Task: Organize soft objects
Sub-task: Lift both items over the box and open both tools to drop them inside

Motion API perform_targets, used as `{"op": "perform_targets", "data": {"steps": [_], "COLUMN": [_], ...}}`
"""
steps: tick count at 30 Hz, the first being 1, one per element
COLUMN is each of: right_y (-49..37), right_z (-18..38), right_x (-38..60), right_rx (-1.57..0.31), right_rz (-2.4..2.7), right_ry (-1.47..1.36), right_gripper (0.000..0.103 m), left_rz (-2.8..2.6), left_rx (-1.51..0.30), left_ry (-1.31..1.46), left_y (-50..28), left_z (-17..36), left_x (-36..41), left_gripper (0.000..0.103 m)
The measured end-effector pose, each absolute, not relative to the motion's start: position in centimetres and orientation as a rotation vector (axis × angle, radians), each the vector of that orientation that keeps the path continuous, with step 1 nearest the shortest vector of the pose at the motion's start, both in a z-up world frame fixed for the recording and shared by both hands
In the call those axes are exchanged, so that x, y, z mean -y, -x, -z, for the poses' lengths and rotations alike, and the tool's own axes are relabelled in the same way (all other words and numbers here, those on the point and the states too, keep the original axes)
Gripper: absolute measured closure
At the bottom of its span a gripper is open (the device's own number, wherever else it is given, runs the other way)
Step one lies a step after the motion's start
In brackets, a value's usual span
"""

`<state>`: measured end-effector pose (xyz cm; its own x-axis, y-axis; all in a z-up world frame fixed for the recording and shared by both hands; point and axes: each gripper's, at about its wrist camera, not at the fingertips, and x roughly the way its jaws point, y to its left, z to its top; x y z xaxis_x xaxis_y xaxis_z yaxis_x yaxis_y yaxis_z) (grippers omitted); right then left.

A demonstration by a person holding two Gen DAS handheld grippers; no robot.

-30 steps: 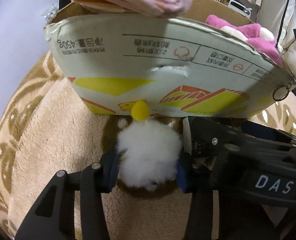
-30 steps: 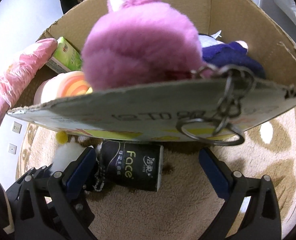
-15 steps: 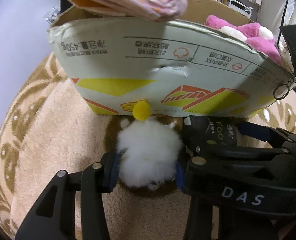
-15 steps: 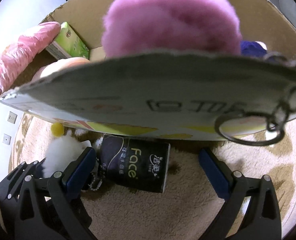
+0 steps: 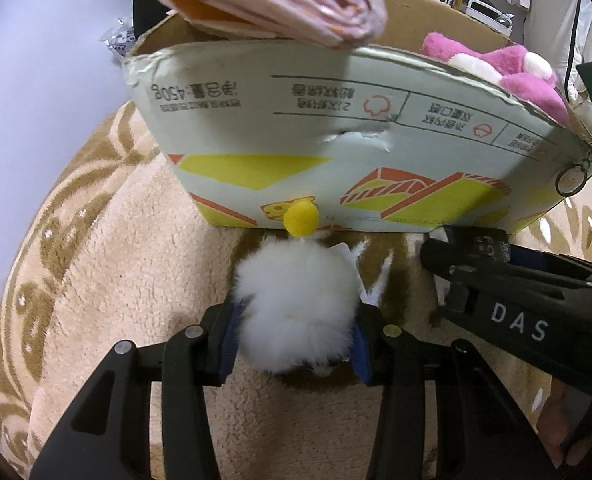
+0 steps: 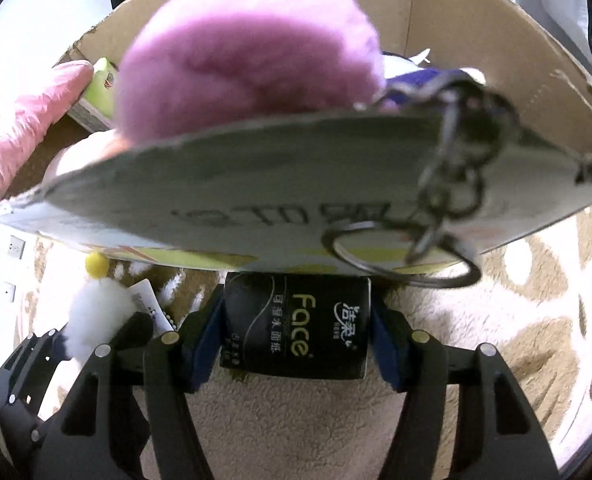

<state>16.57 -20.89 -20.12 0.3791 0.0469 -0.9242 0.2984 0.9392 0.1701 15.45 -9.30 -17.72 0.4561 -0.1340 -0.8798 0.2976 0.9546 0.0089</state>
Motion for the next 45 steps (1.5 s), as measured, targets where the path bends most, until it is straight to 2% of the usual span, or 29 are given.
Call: {"op": "perform_targets", "data": {"steps": [9,15,25,35,40,45], "right_y": [-14.6,-14.3,-11.3,-7.9,-8.0,-9.3], "right_z": [18.9,16.1,9.2,0.7,-1.5,-2.3], "right_x": [22.5,22.5,20.2,19.8,19.8,20.6], "right_rx": [-1.150,-1.106,-0.964,-0.750,-0.700,-0.677], "right_rz": [0.137,0.148,0.087,0.027,0.025,0.040], "right_ry": [-0.391,-0.362,-0.283,-0.240,-0.226,-0.221], "right_gripper": [0.035,0.035,0.035,0.035,0.035,0.035], "left_rz": [0.227,0.188,0.160,0.172,0.180,0.191], "left_rx": [-1.035,-0.981,-0.813,-0.650,-0.545,-0.493], "left_ry": [-0.198,-0.223,-0.241,-0.183,-0.199,-0.211], "left_y": [-14.0,-11.6,-7.8,-7.6,-7.9,-9.5], "left_z": [16.8,14.6,7.9,0.4,-4.1,-6.3], "left_x": [7.5,6.7,6.4,5.1,6.0,7.4], "left_gripper": [0.060,0.061,0.061,0.061,0.061,0.061]}}
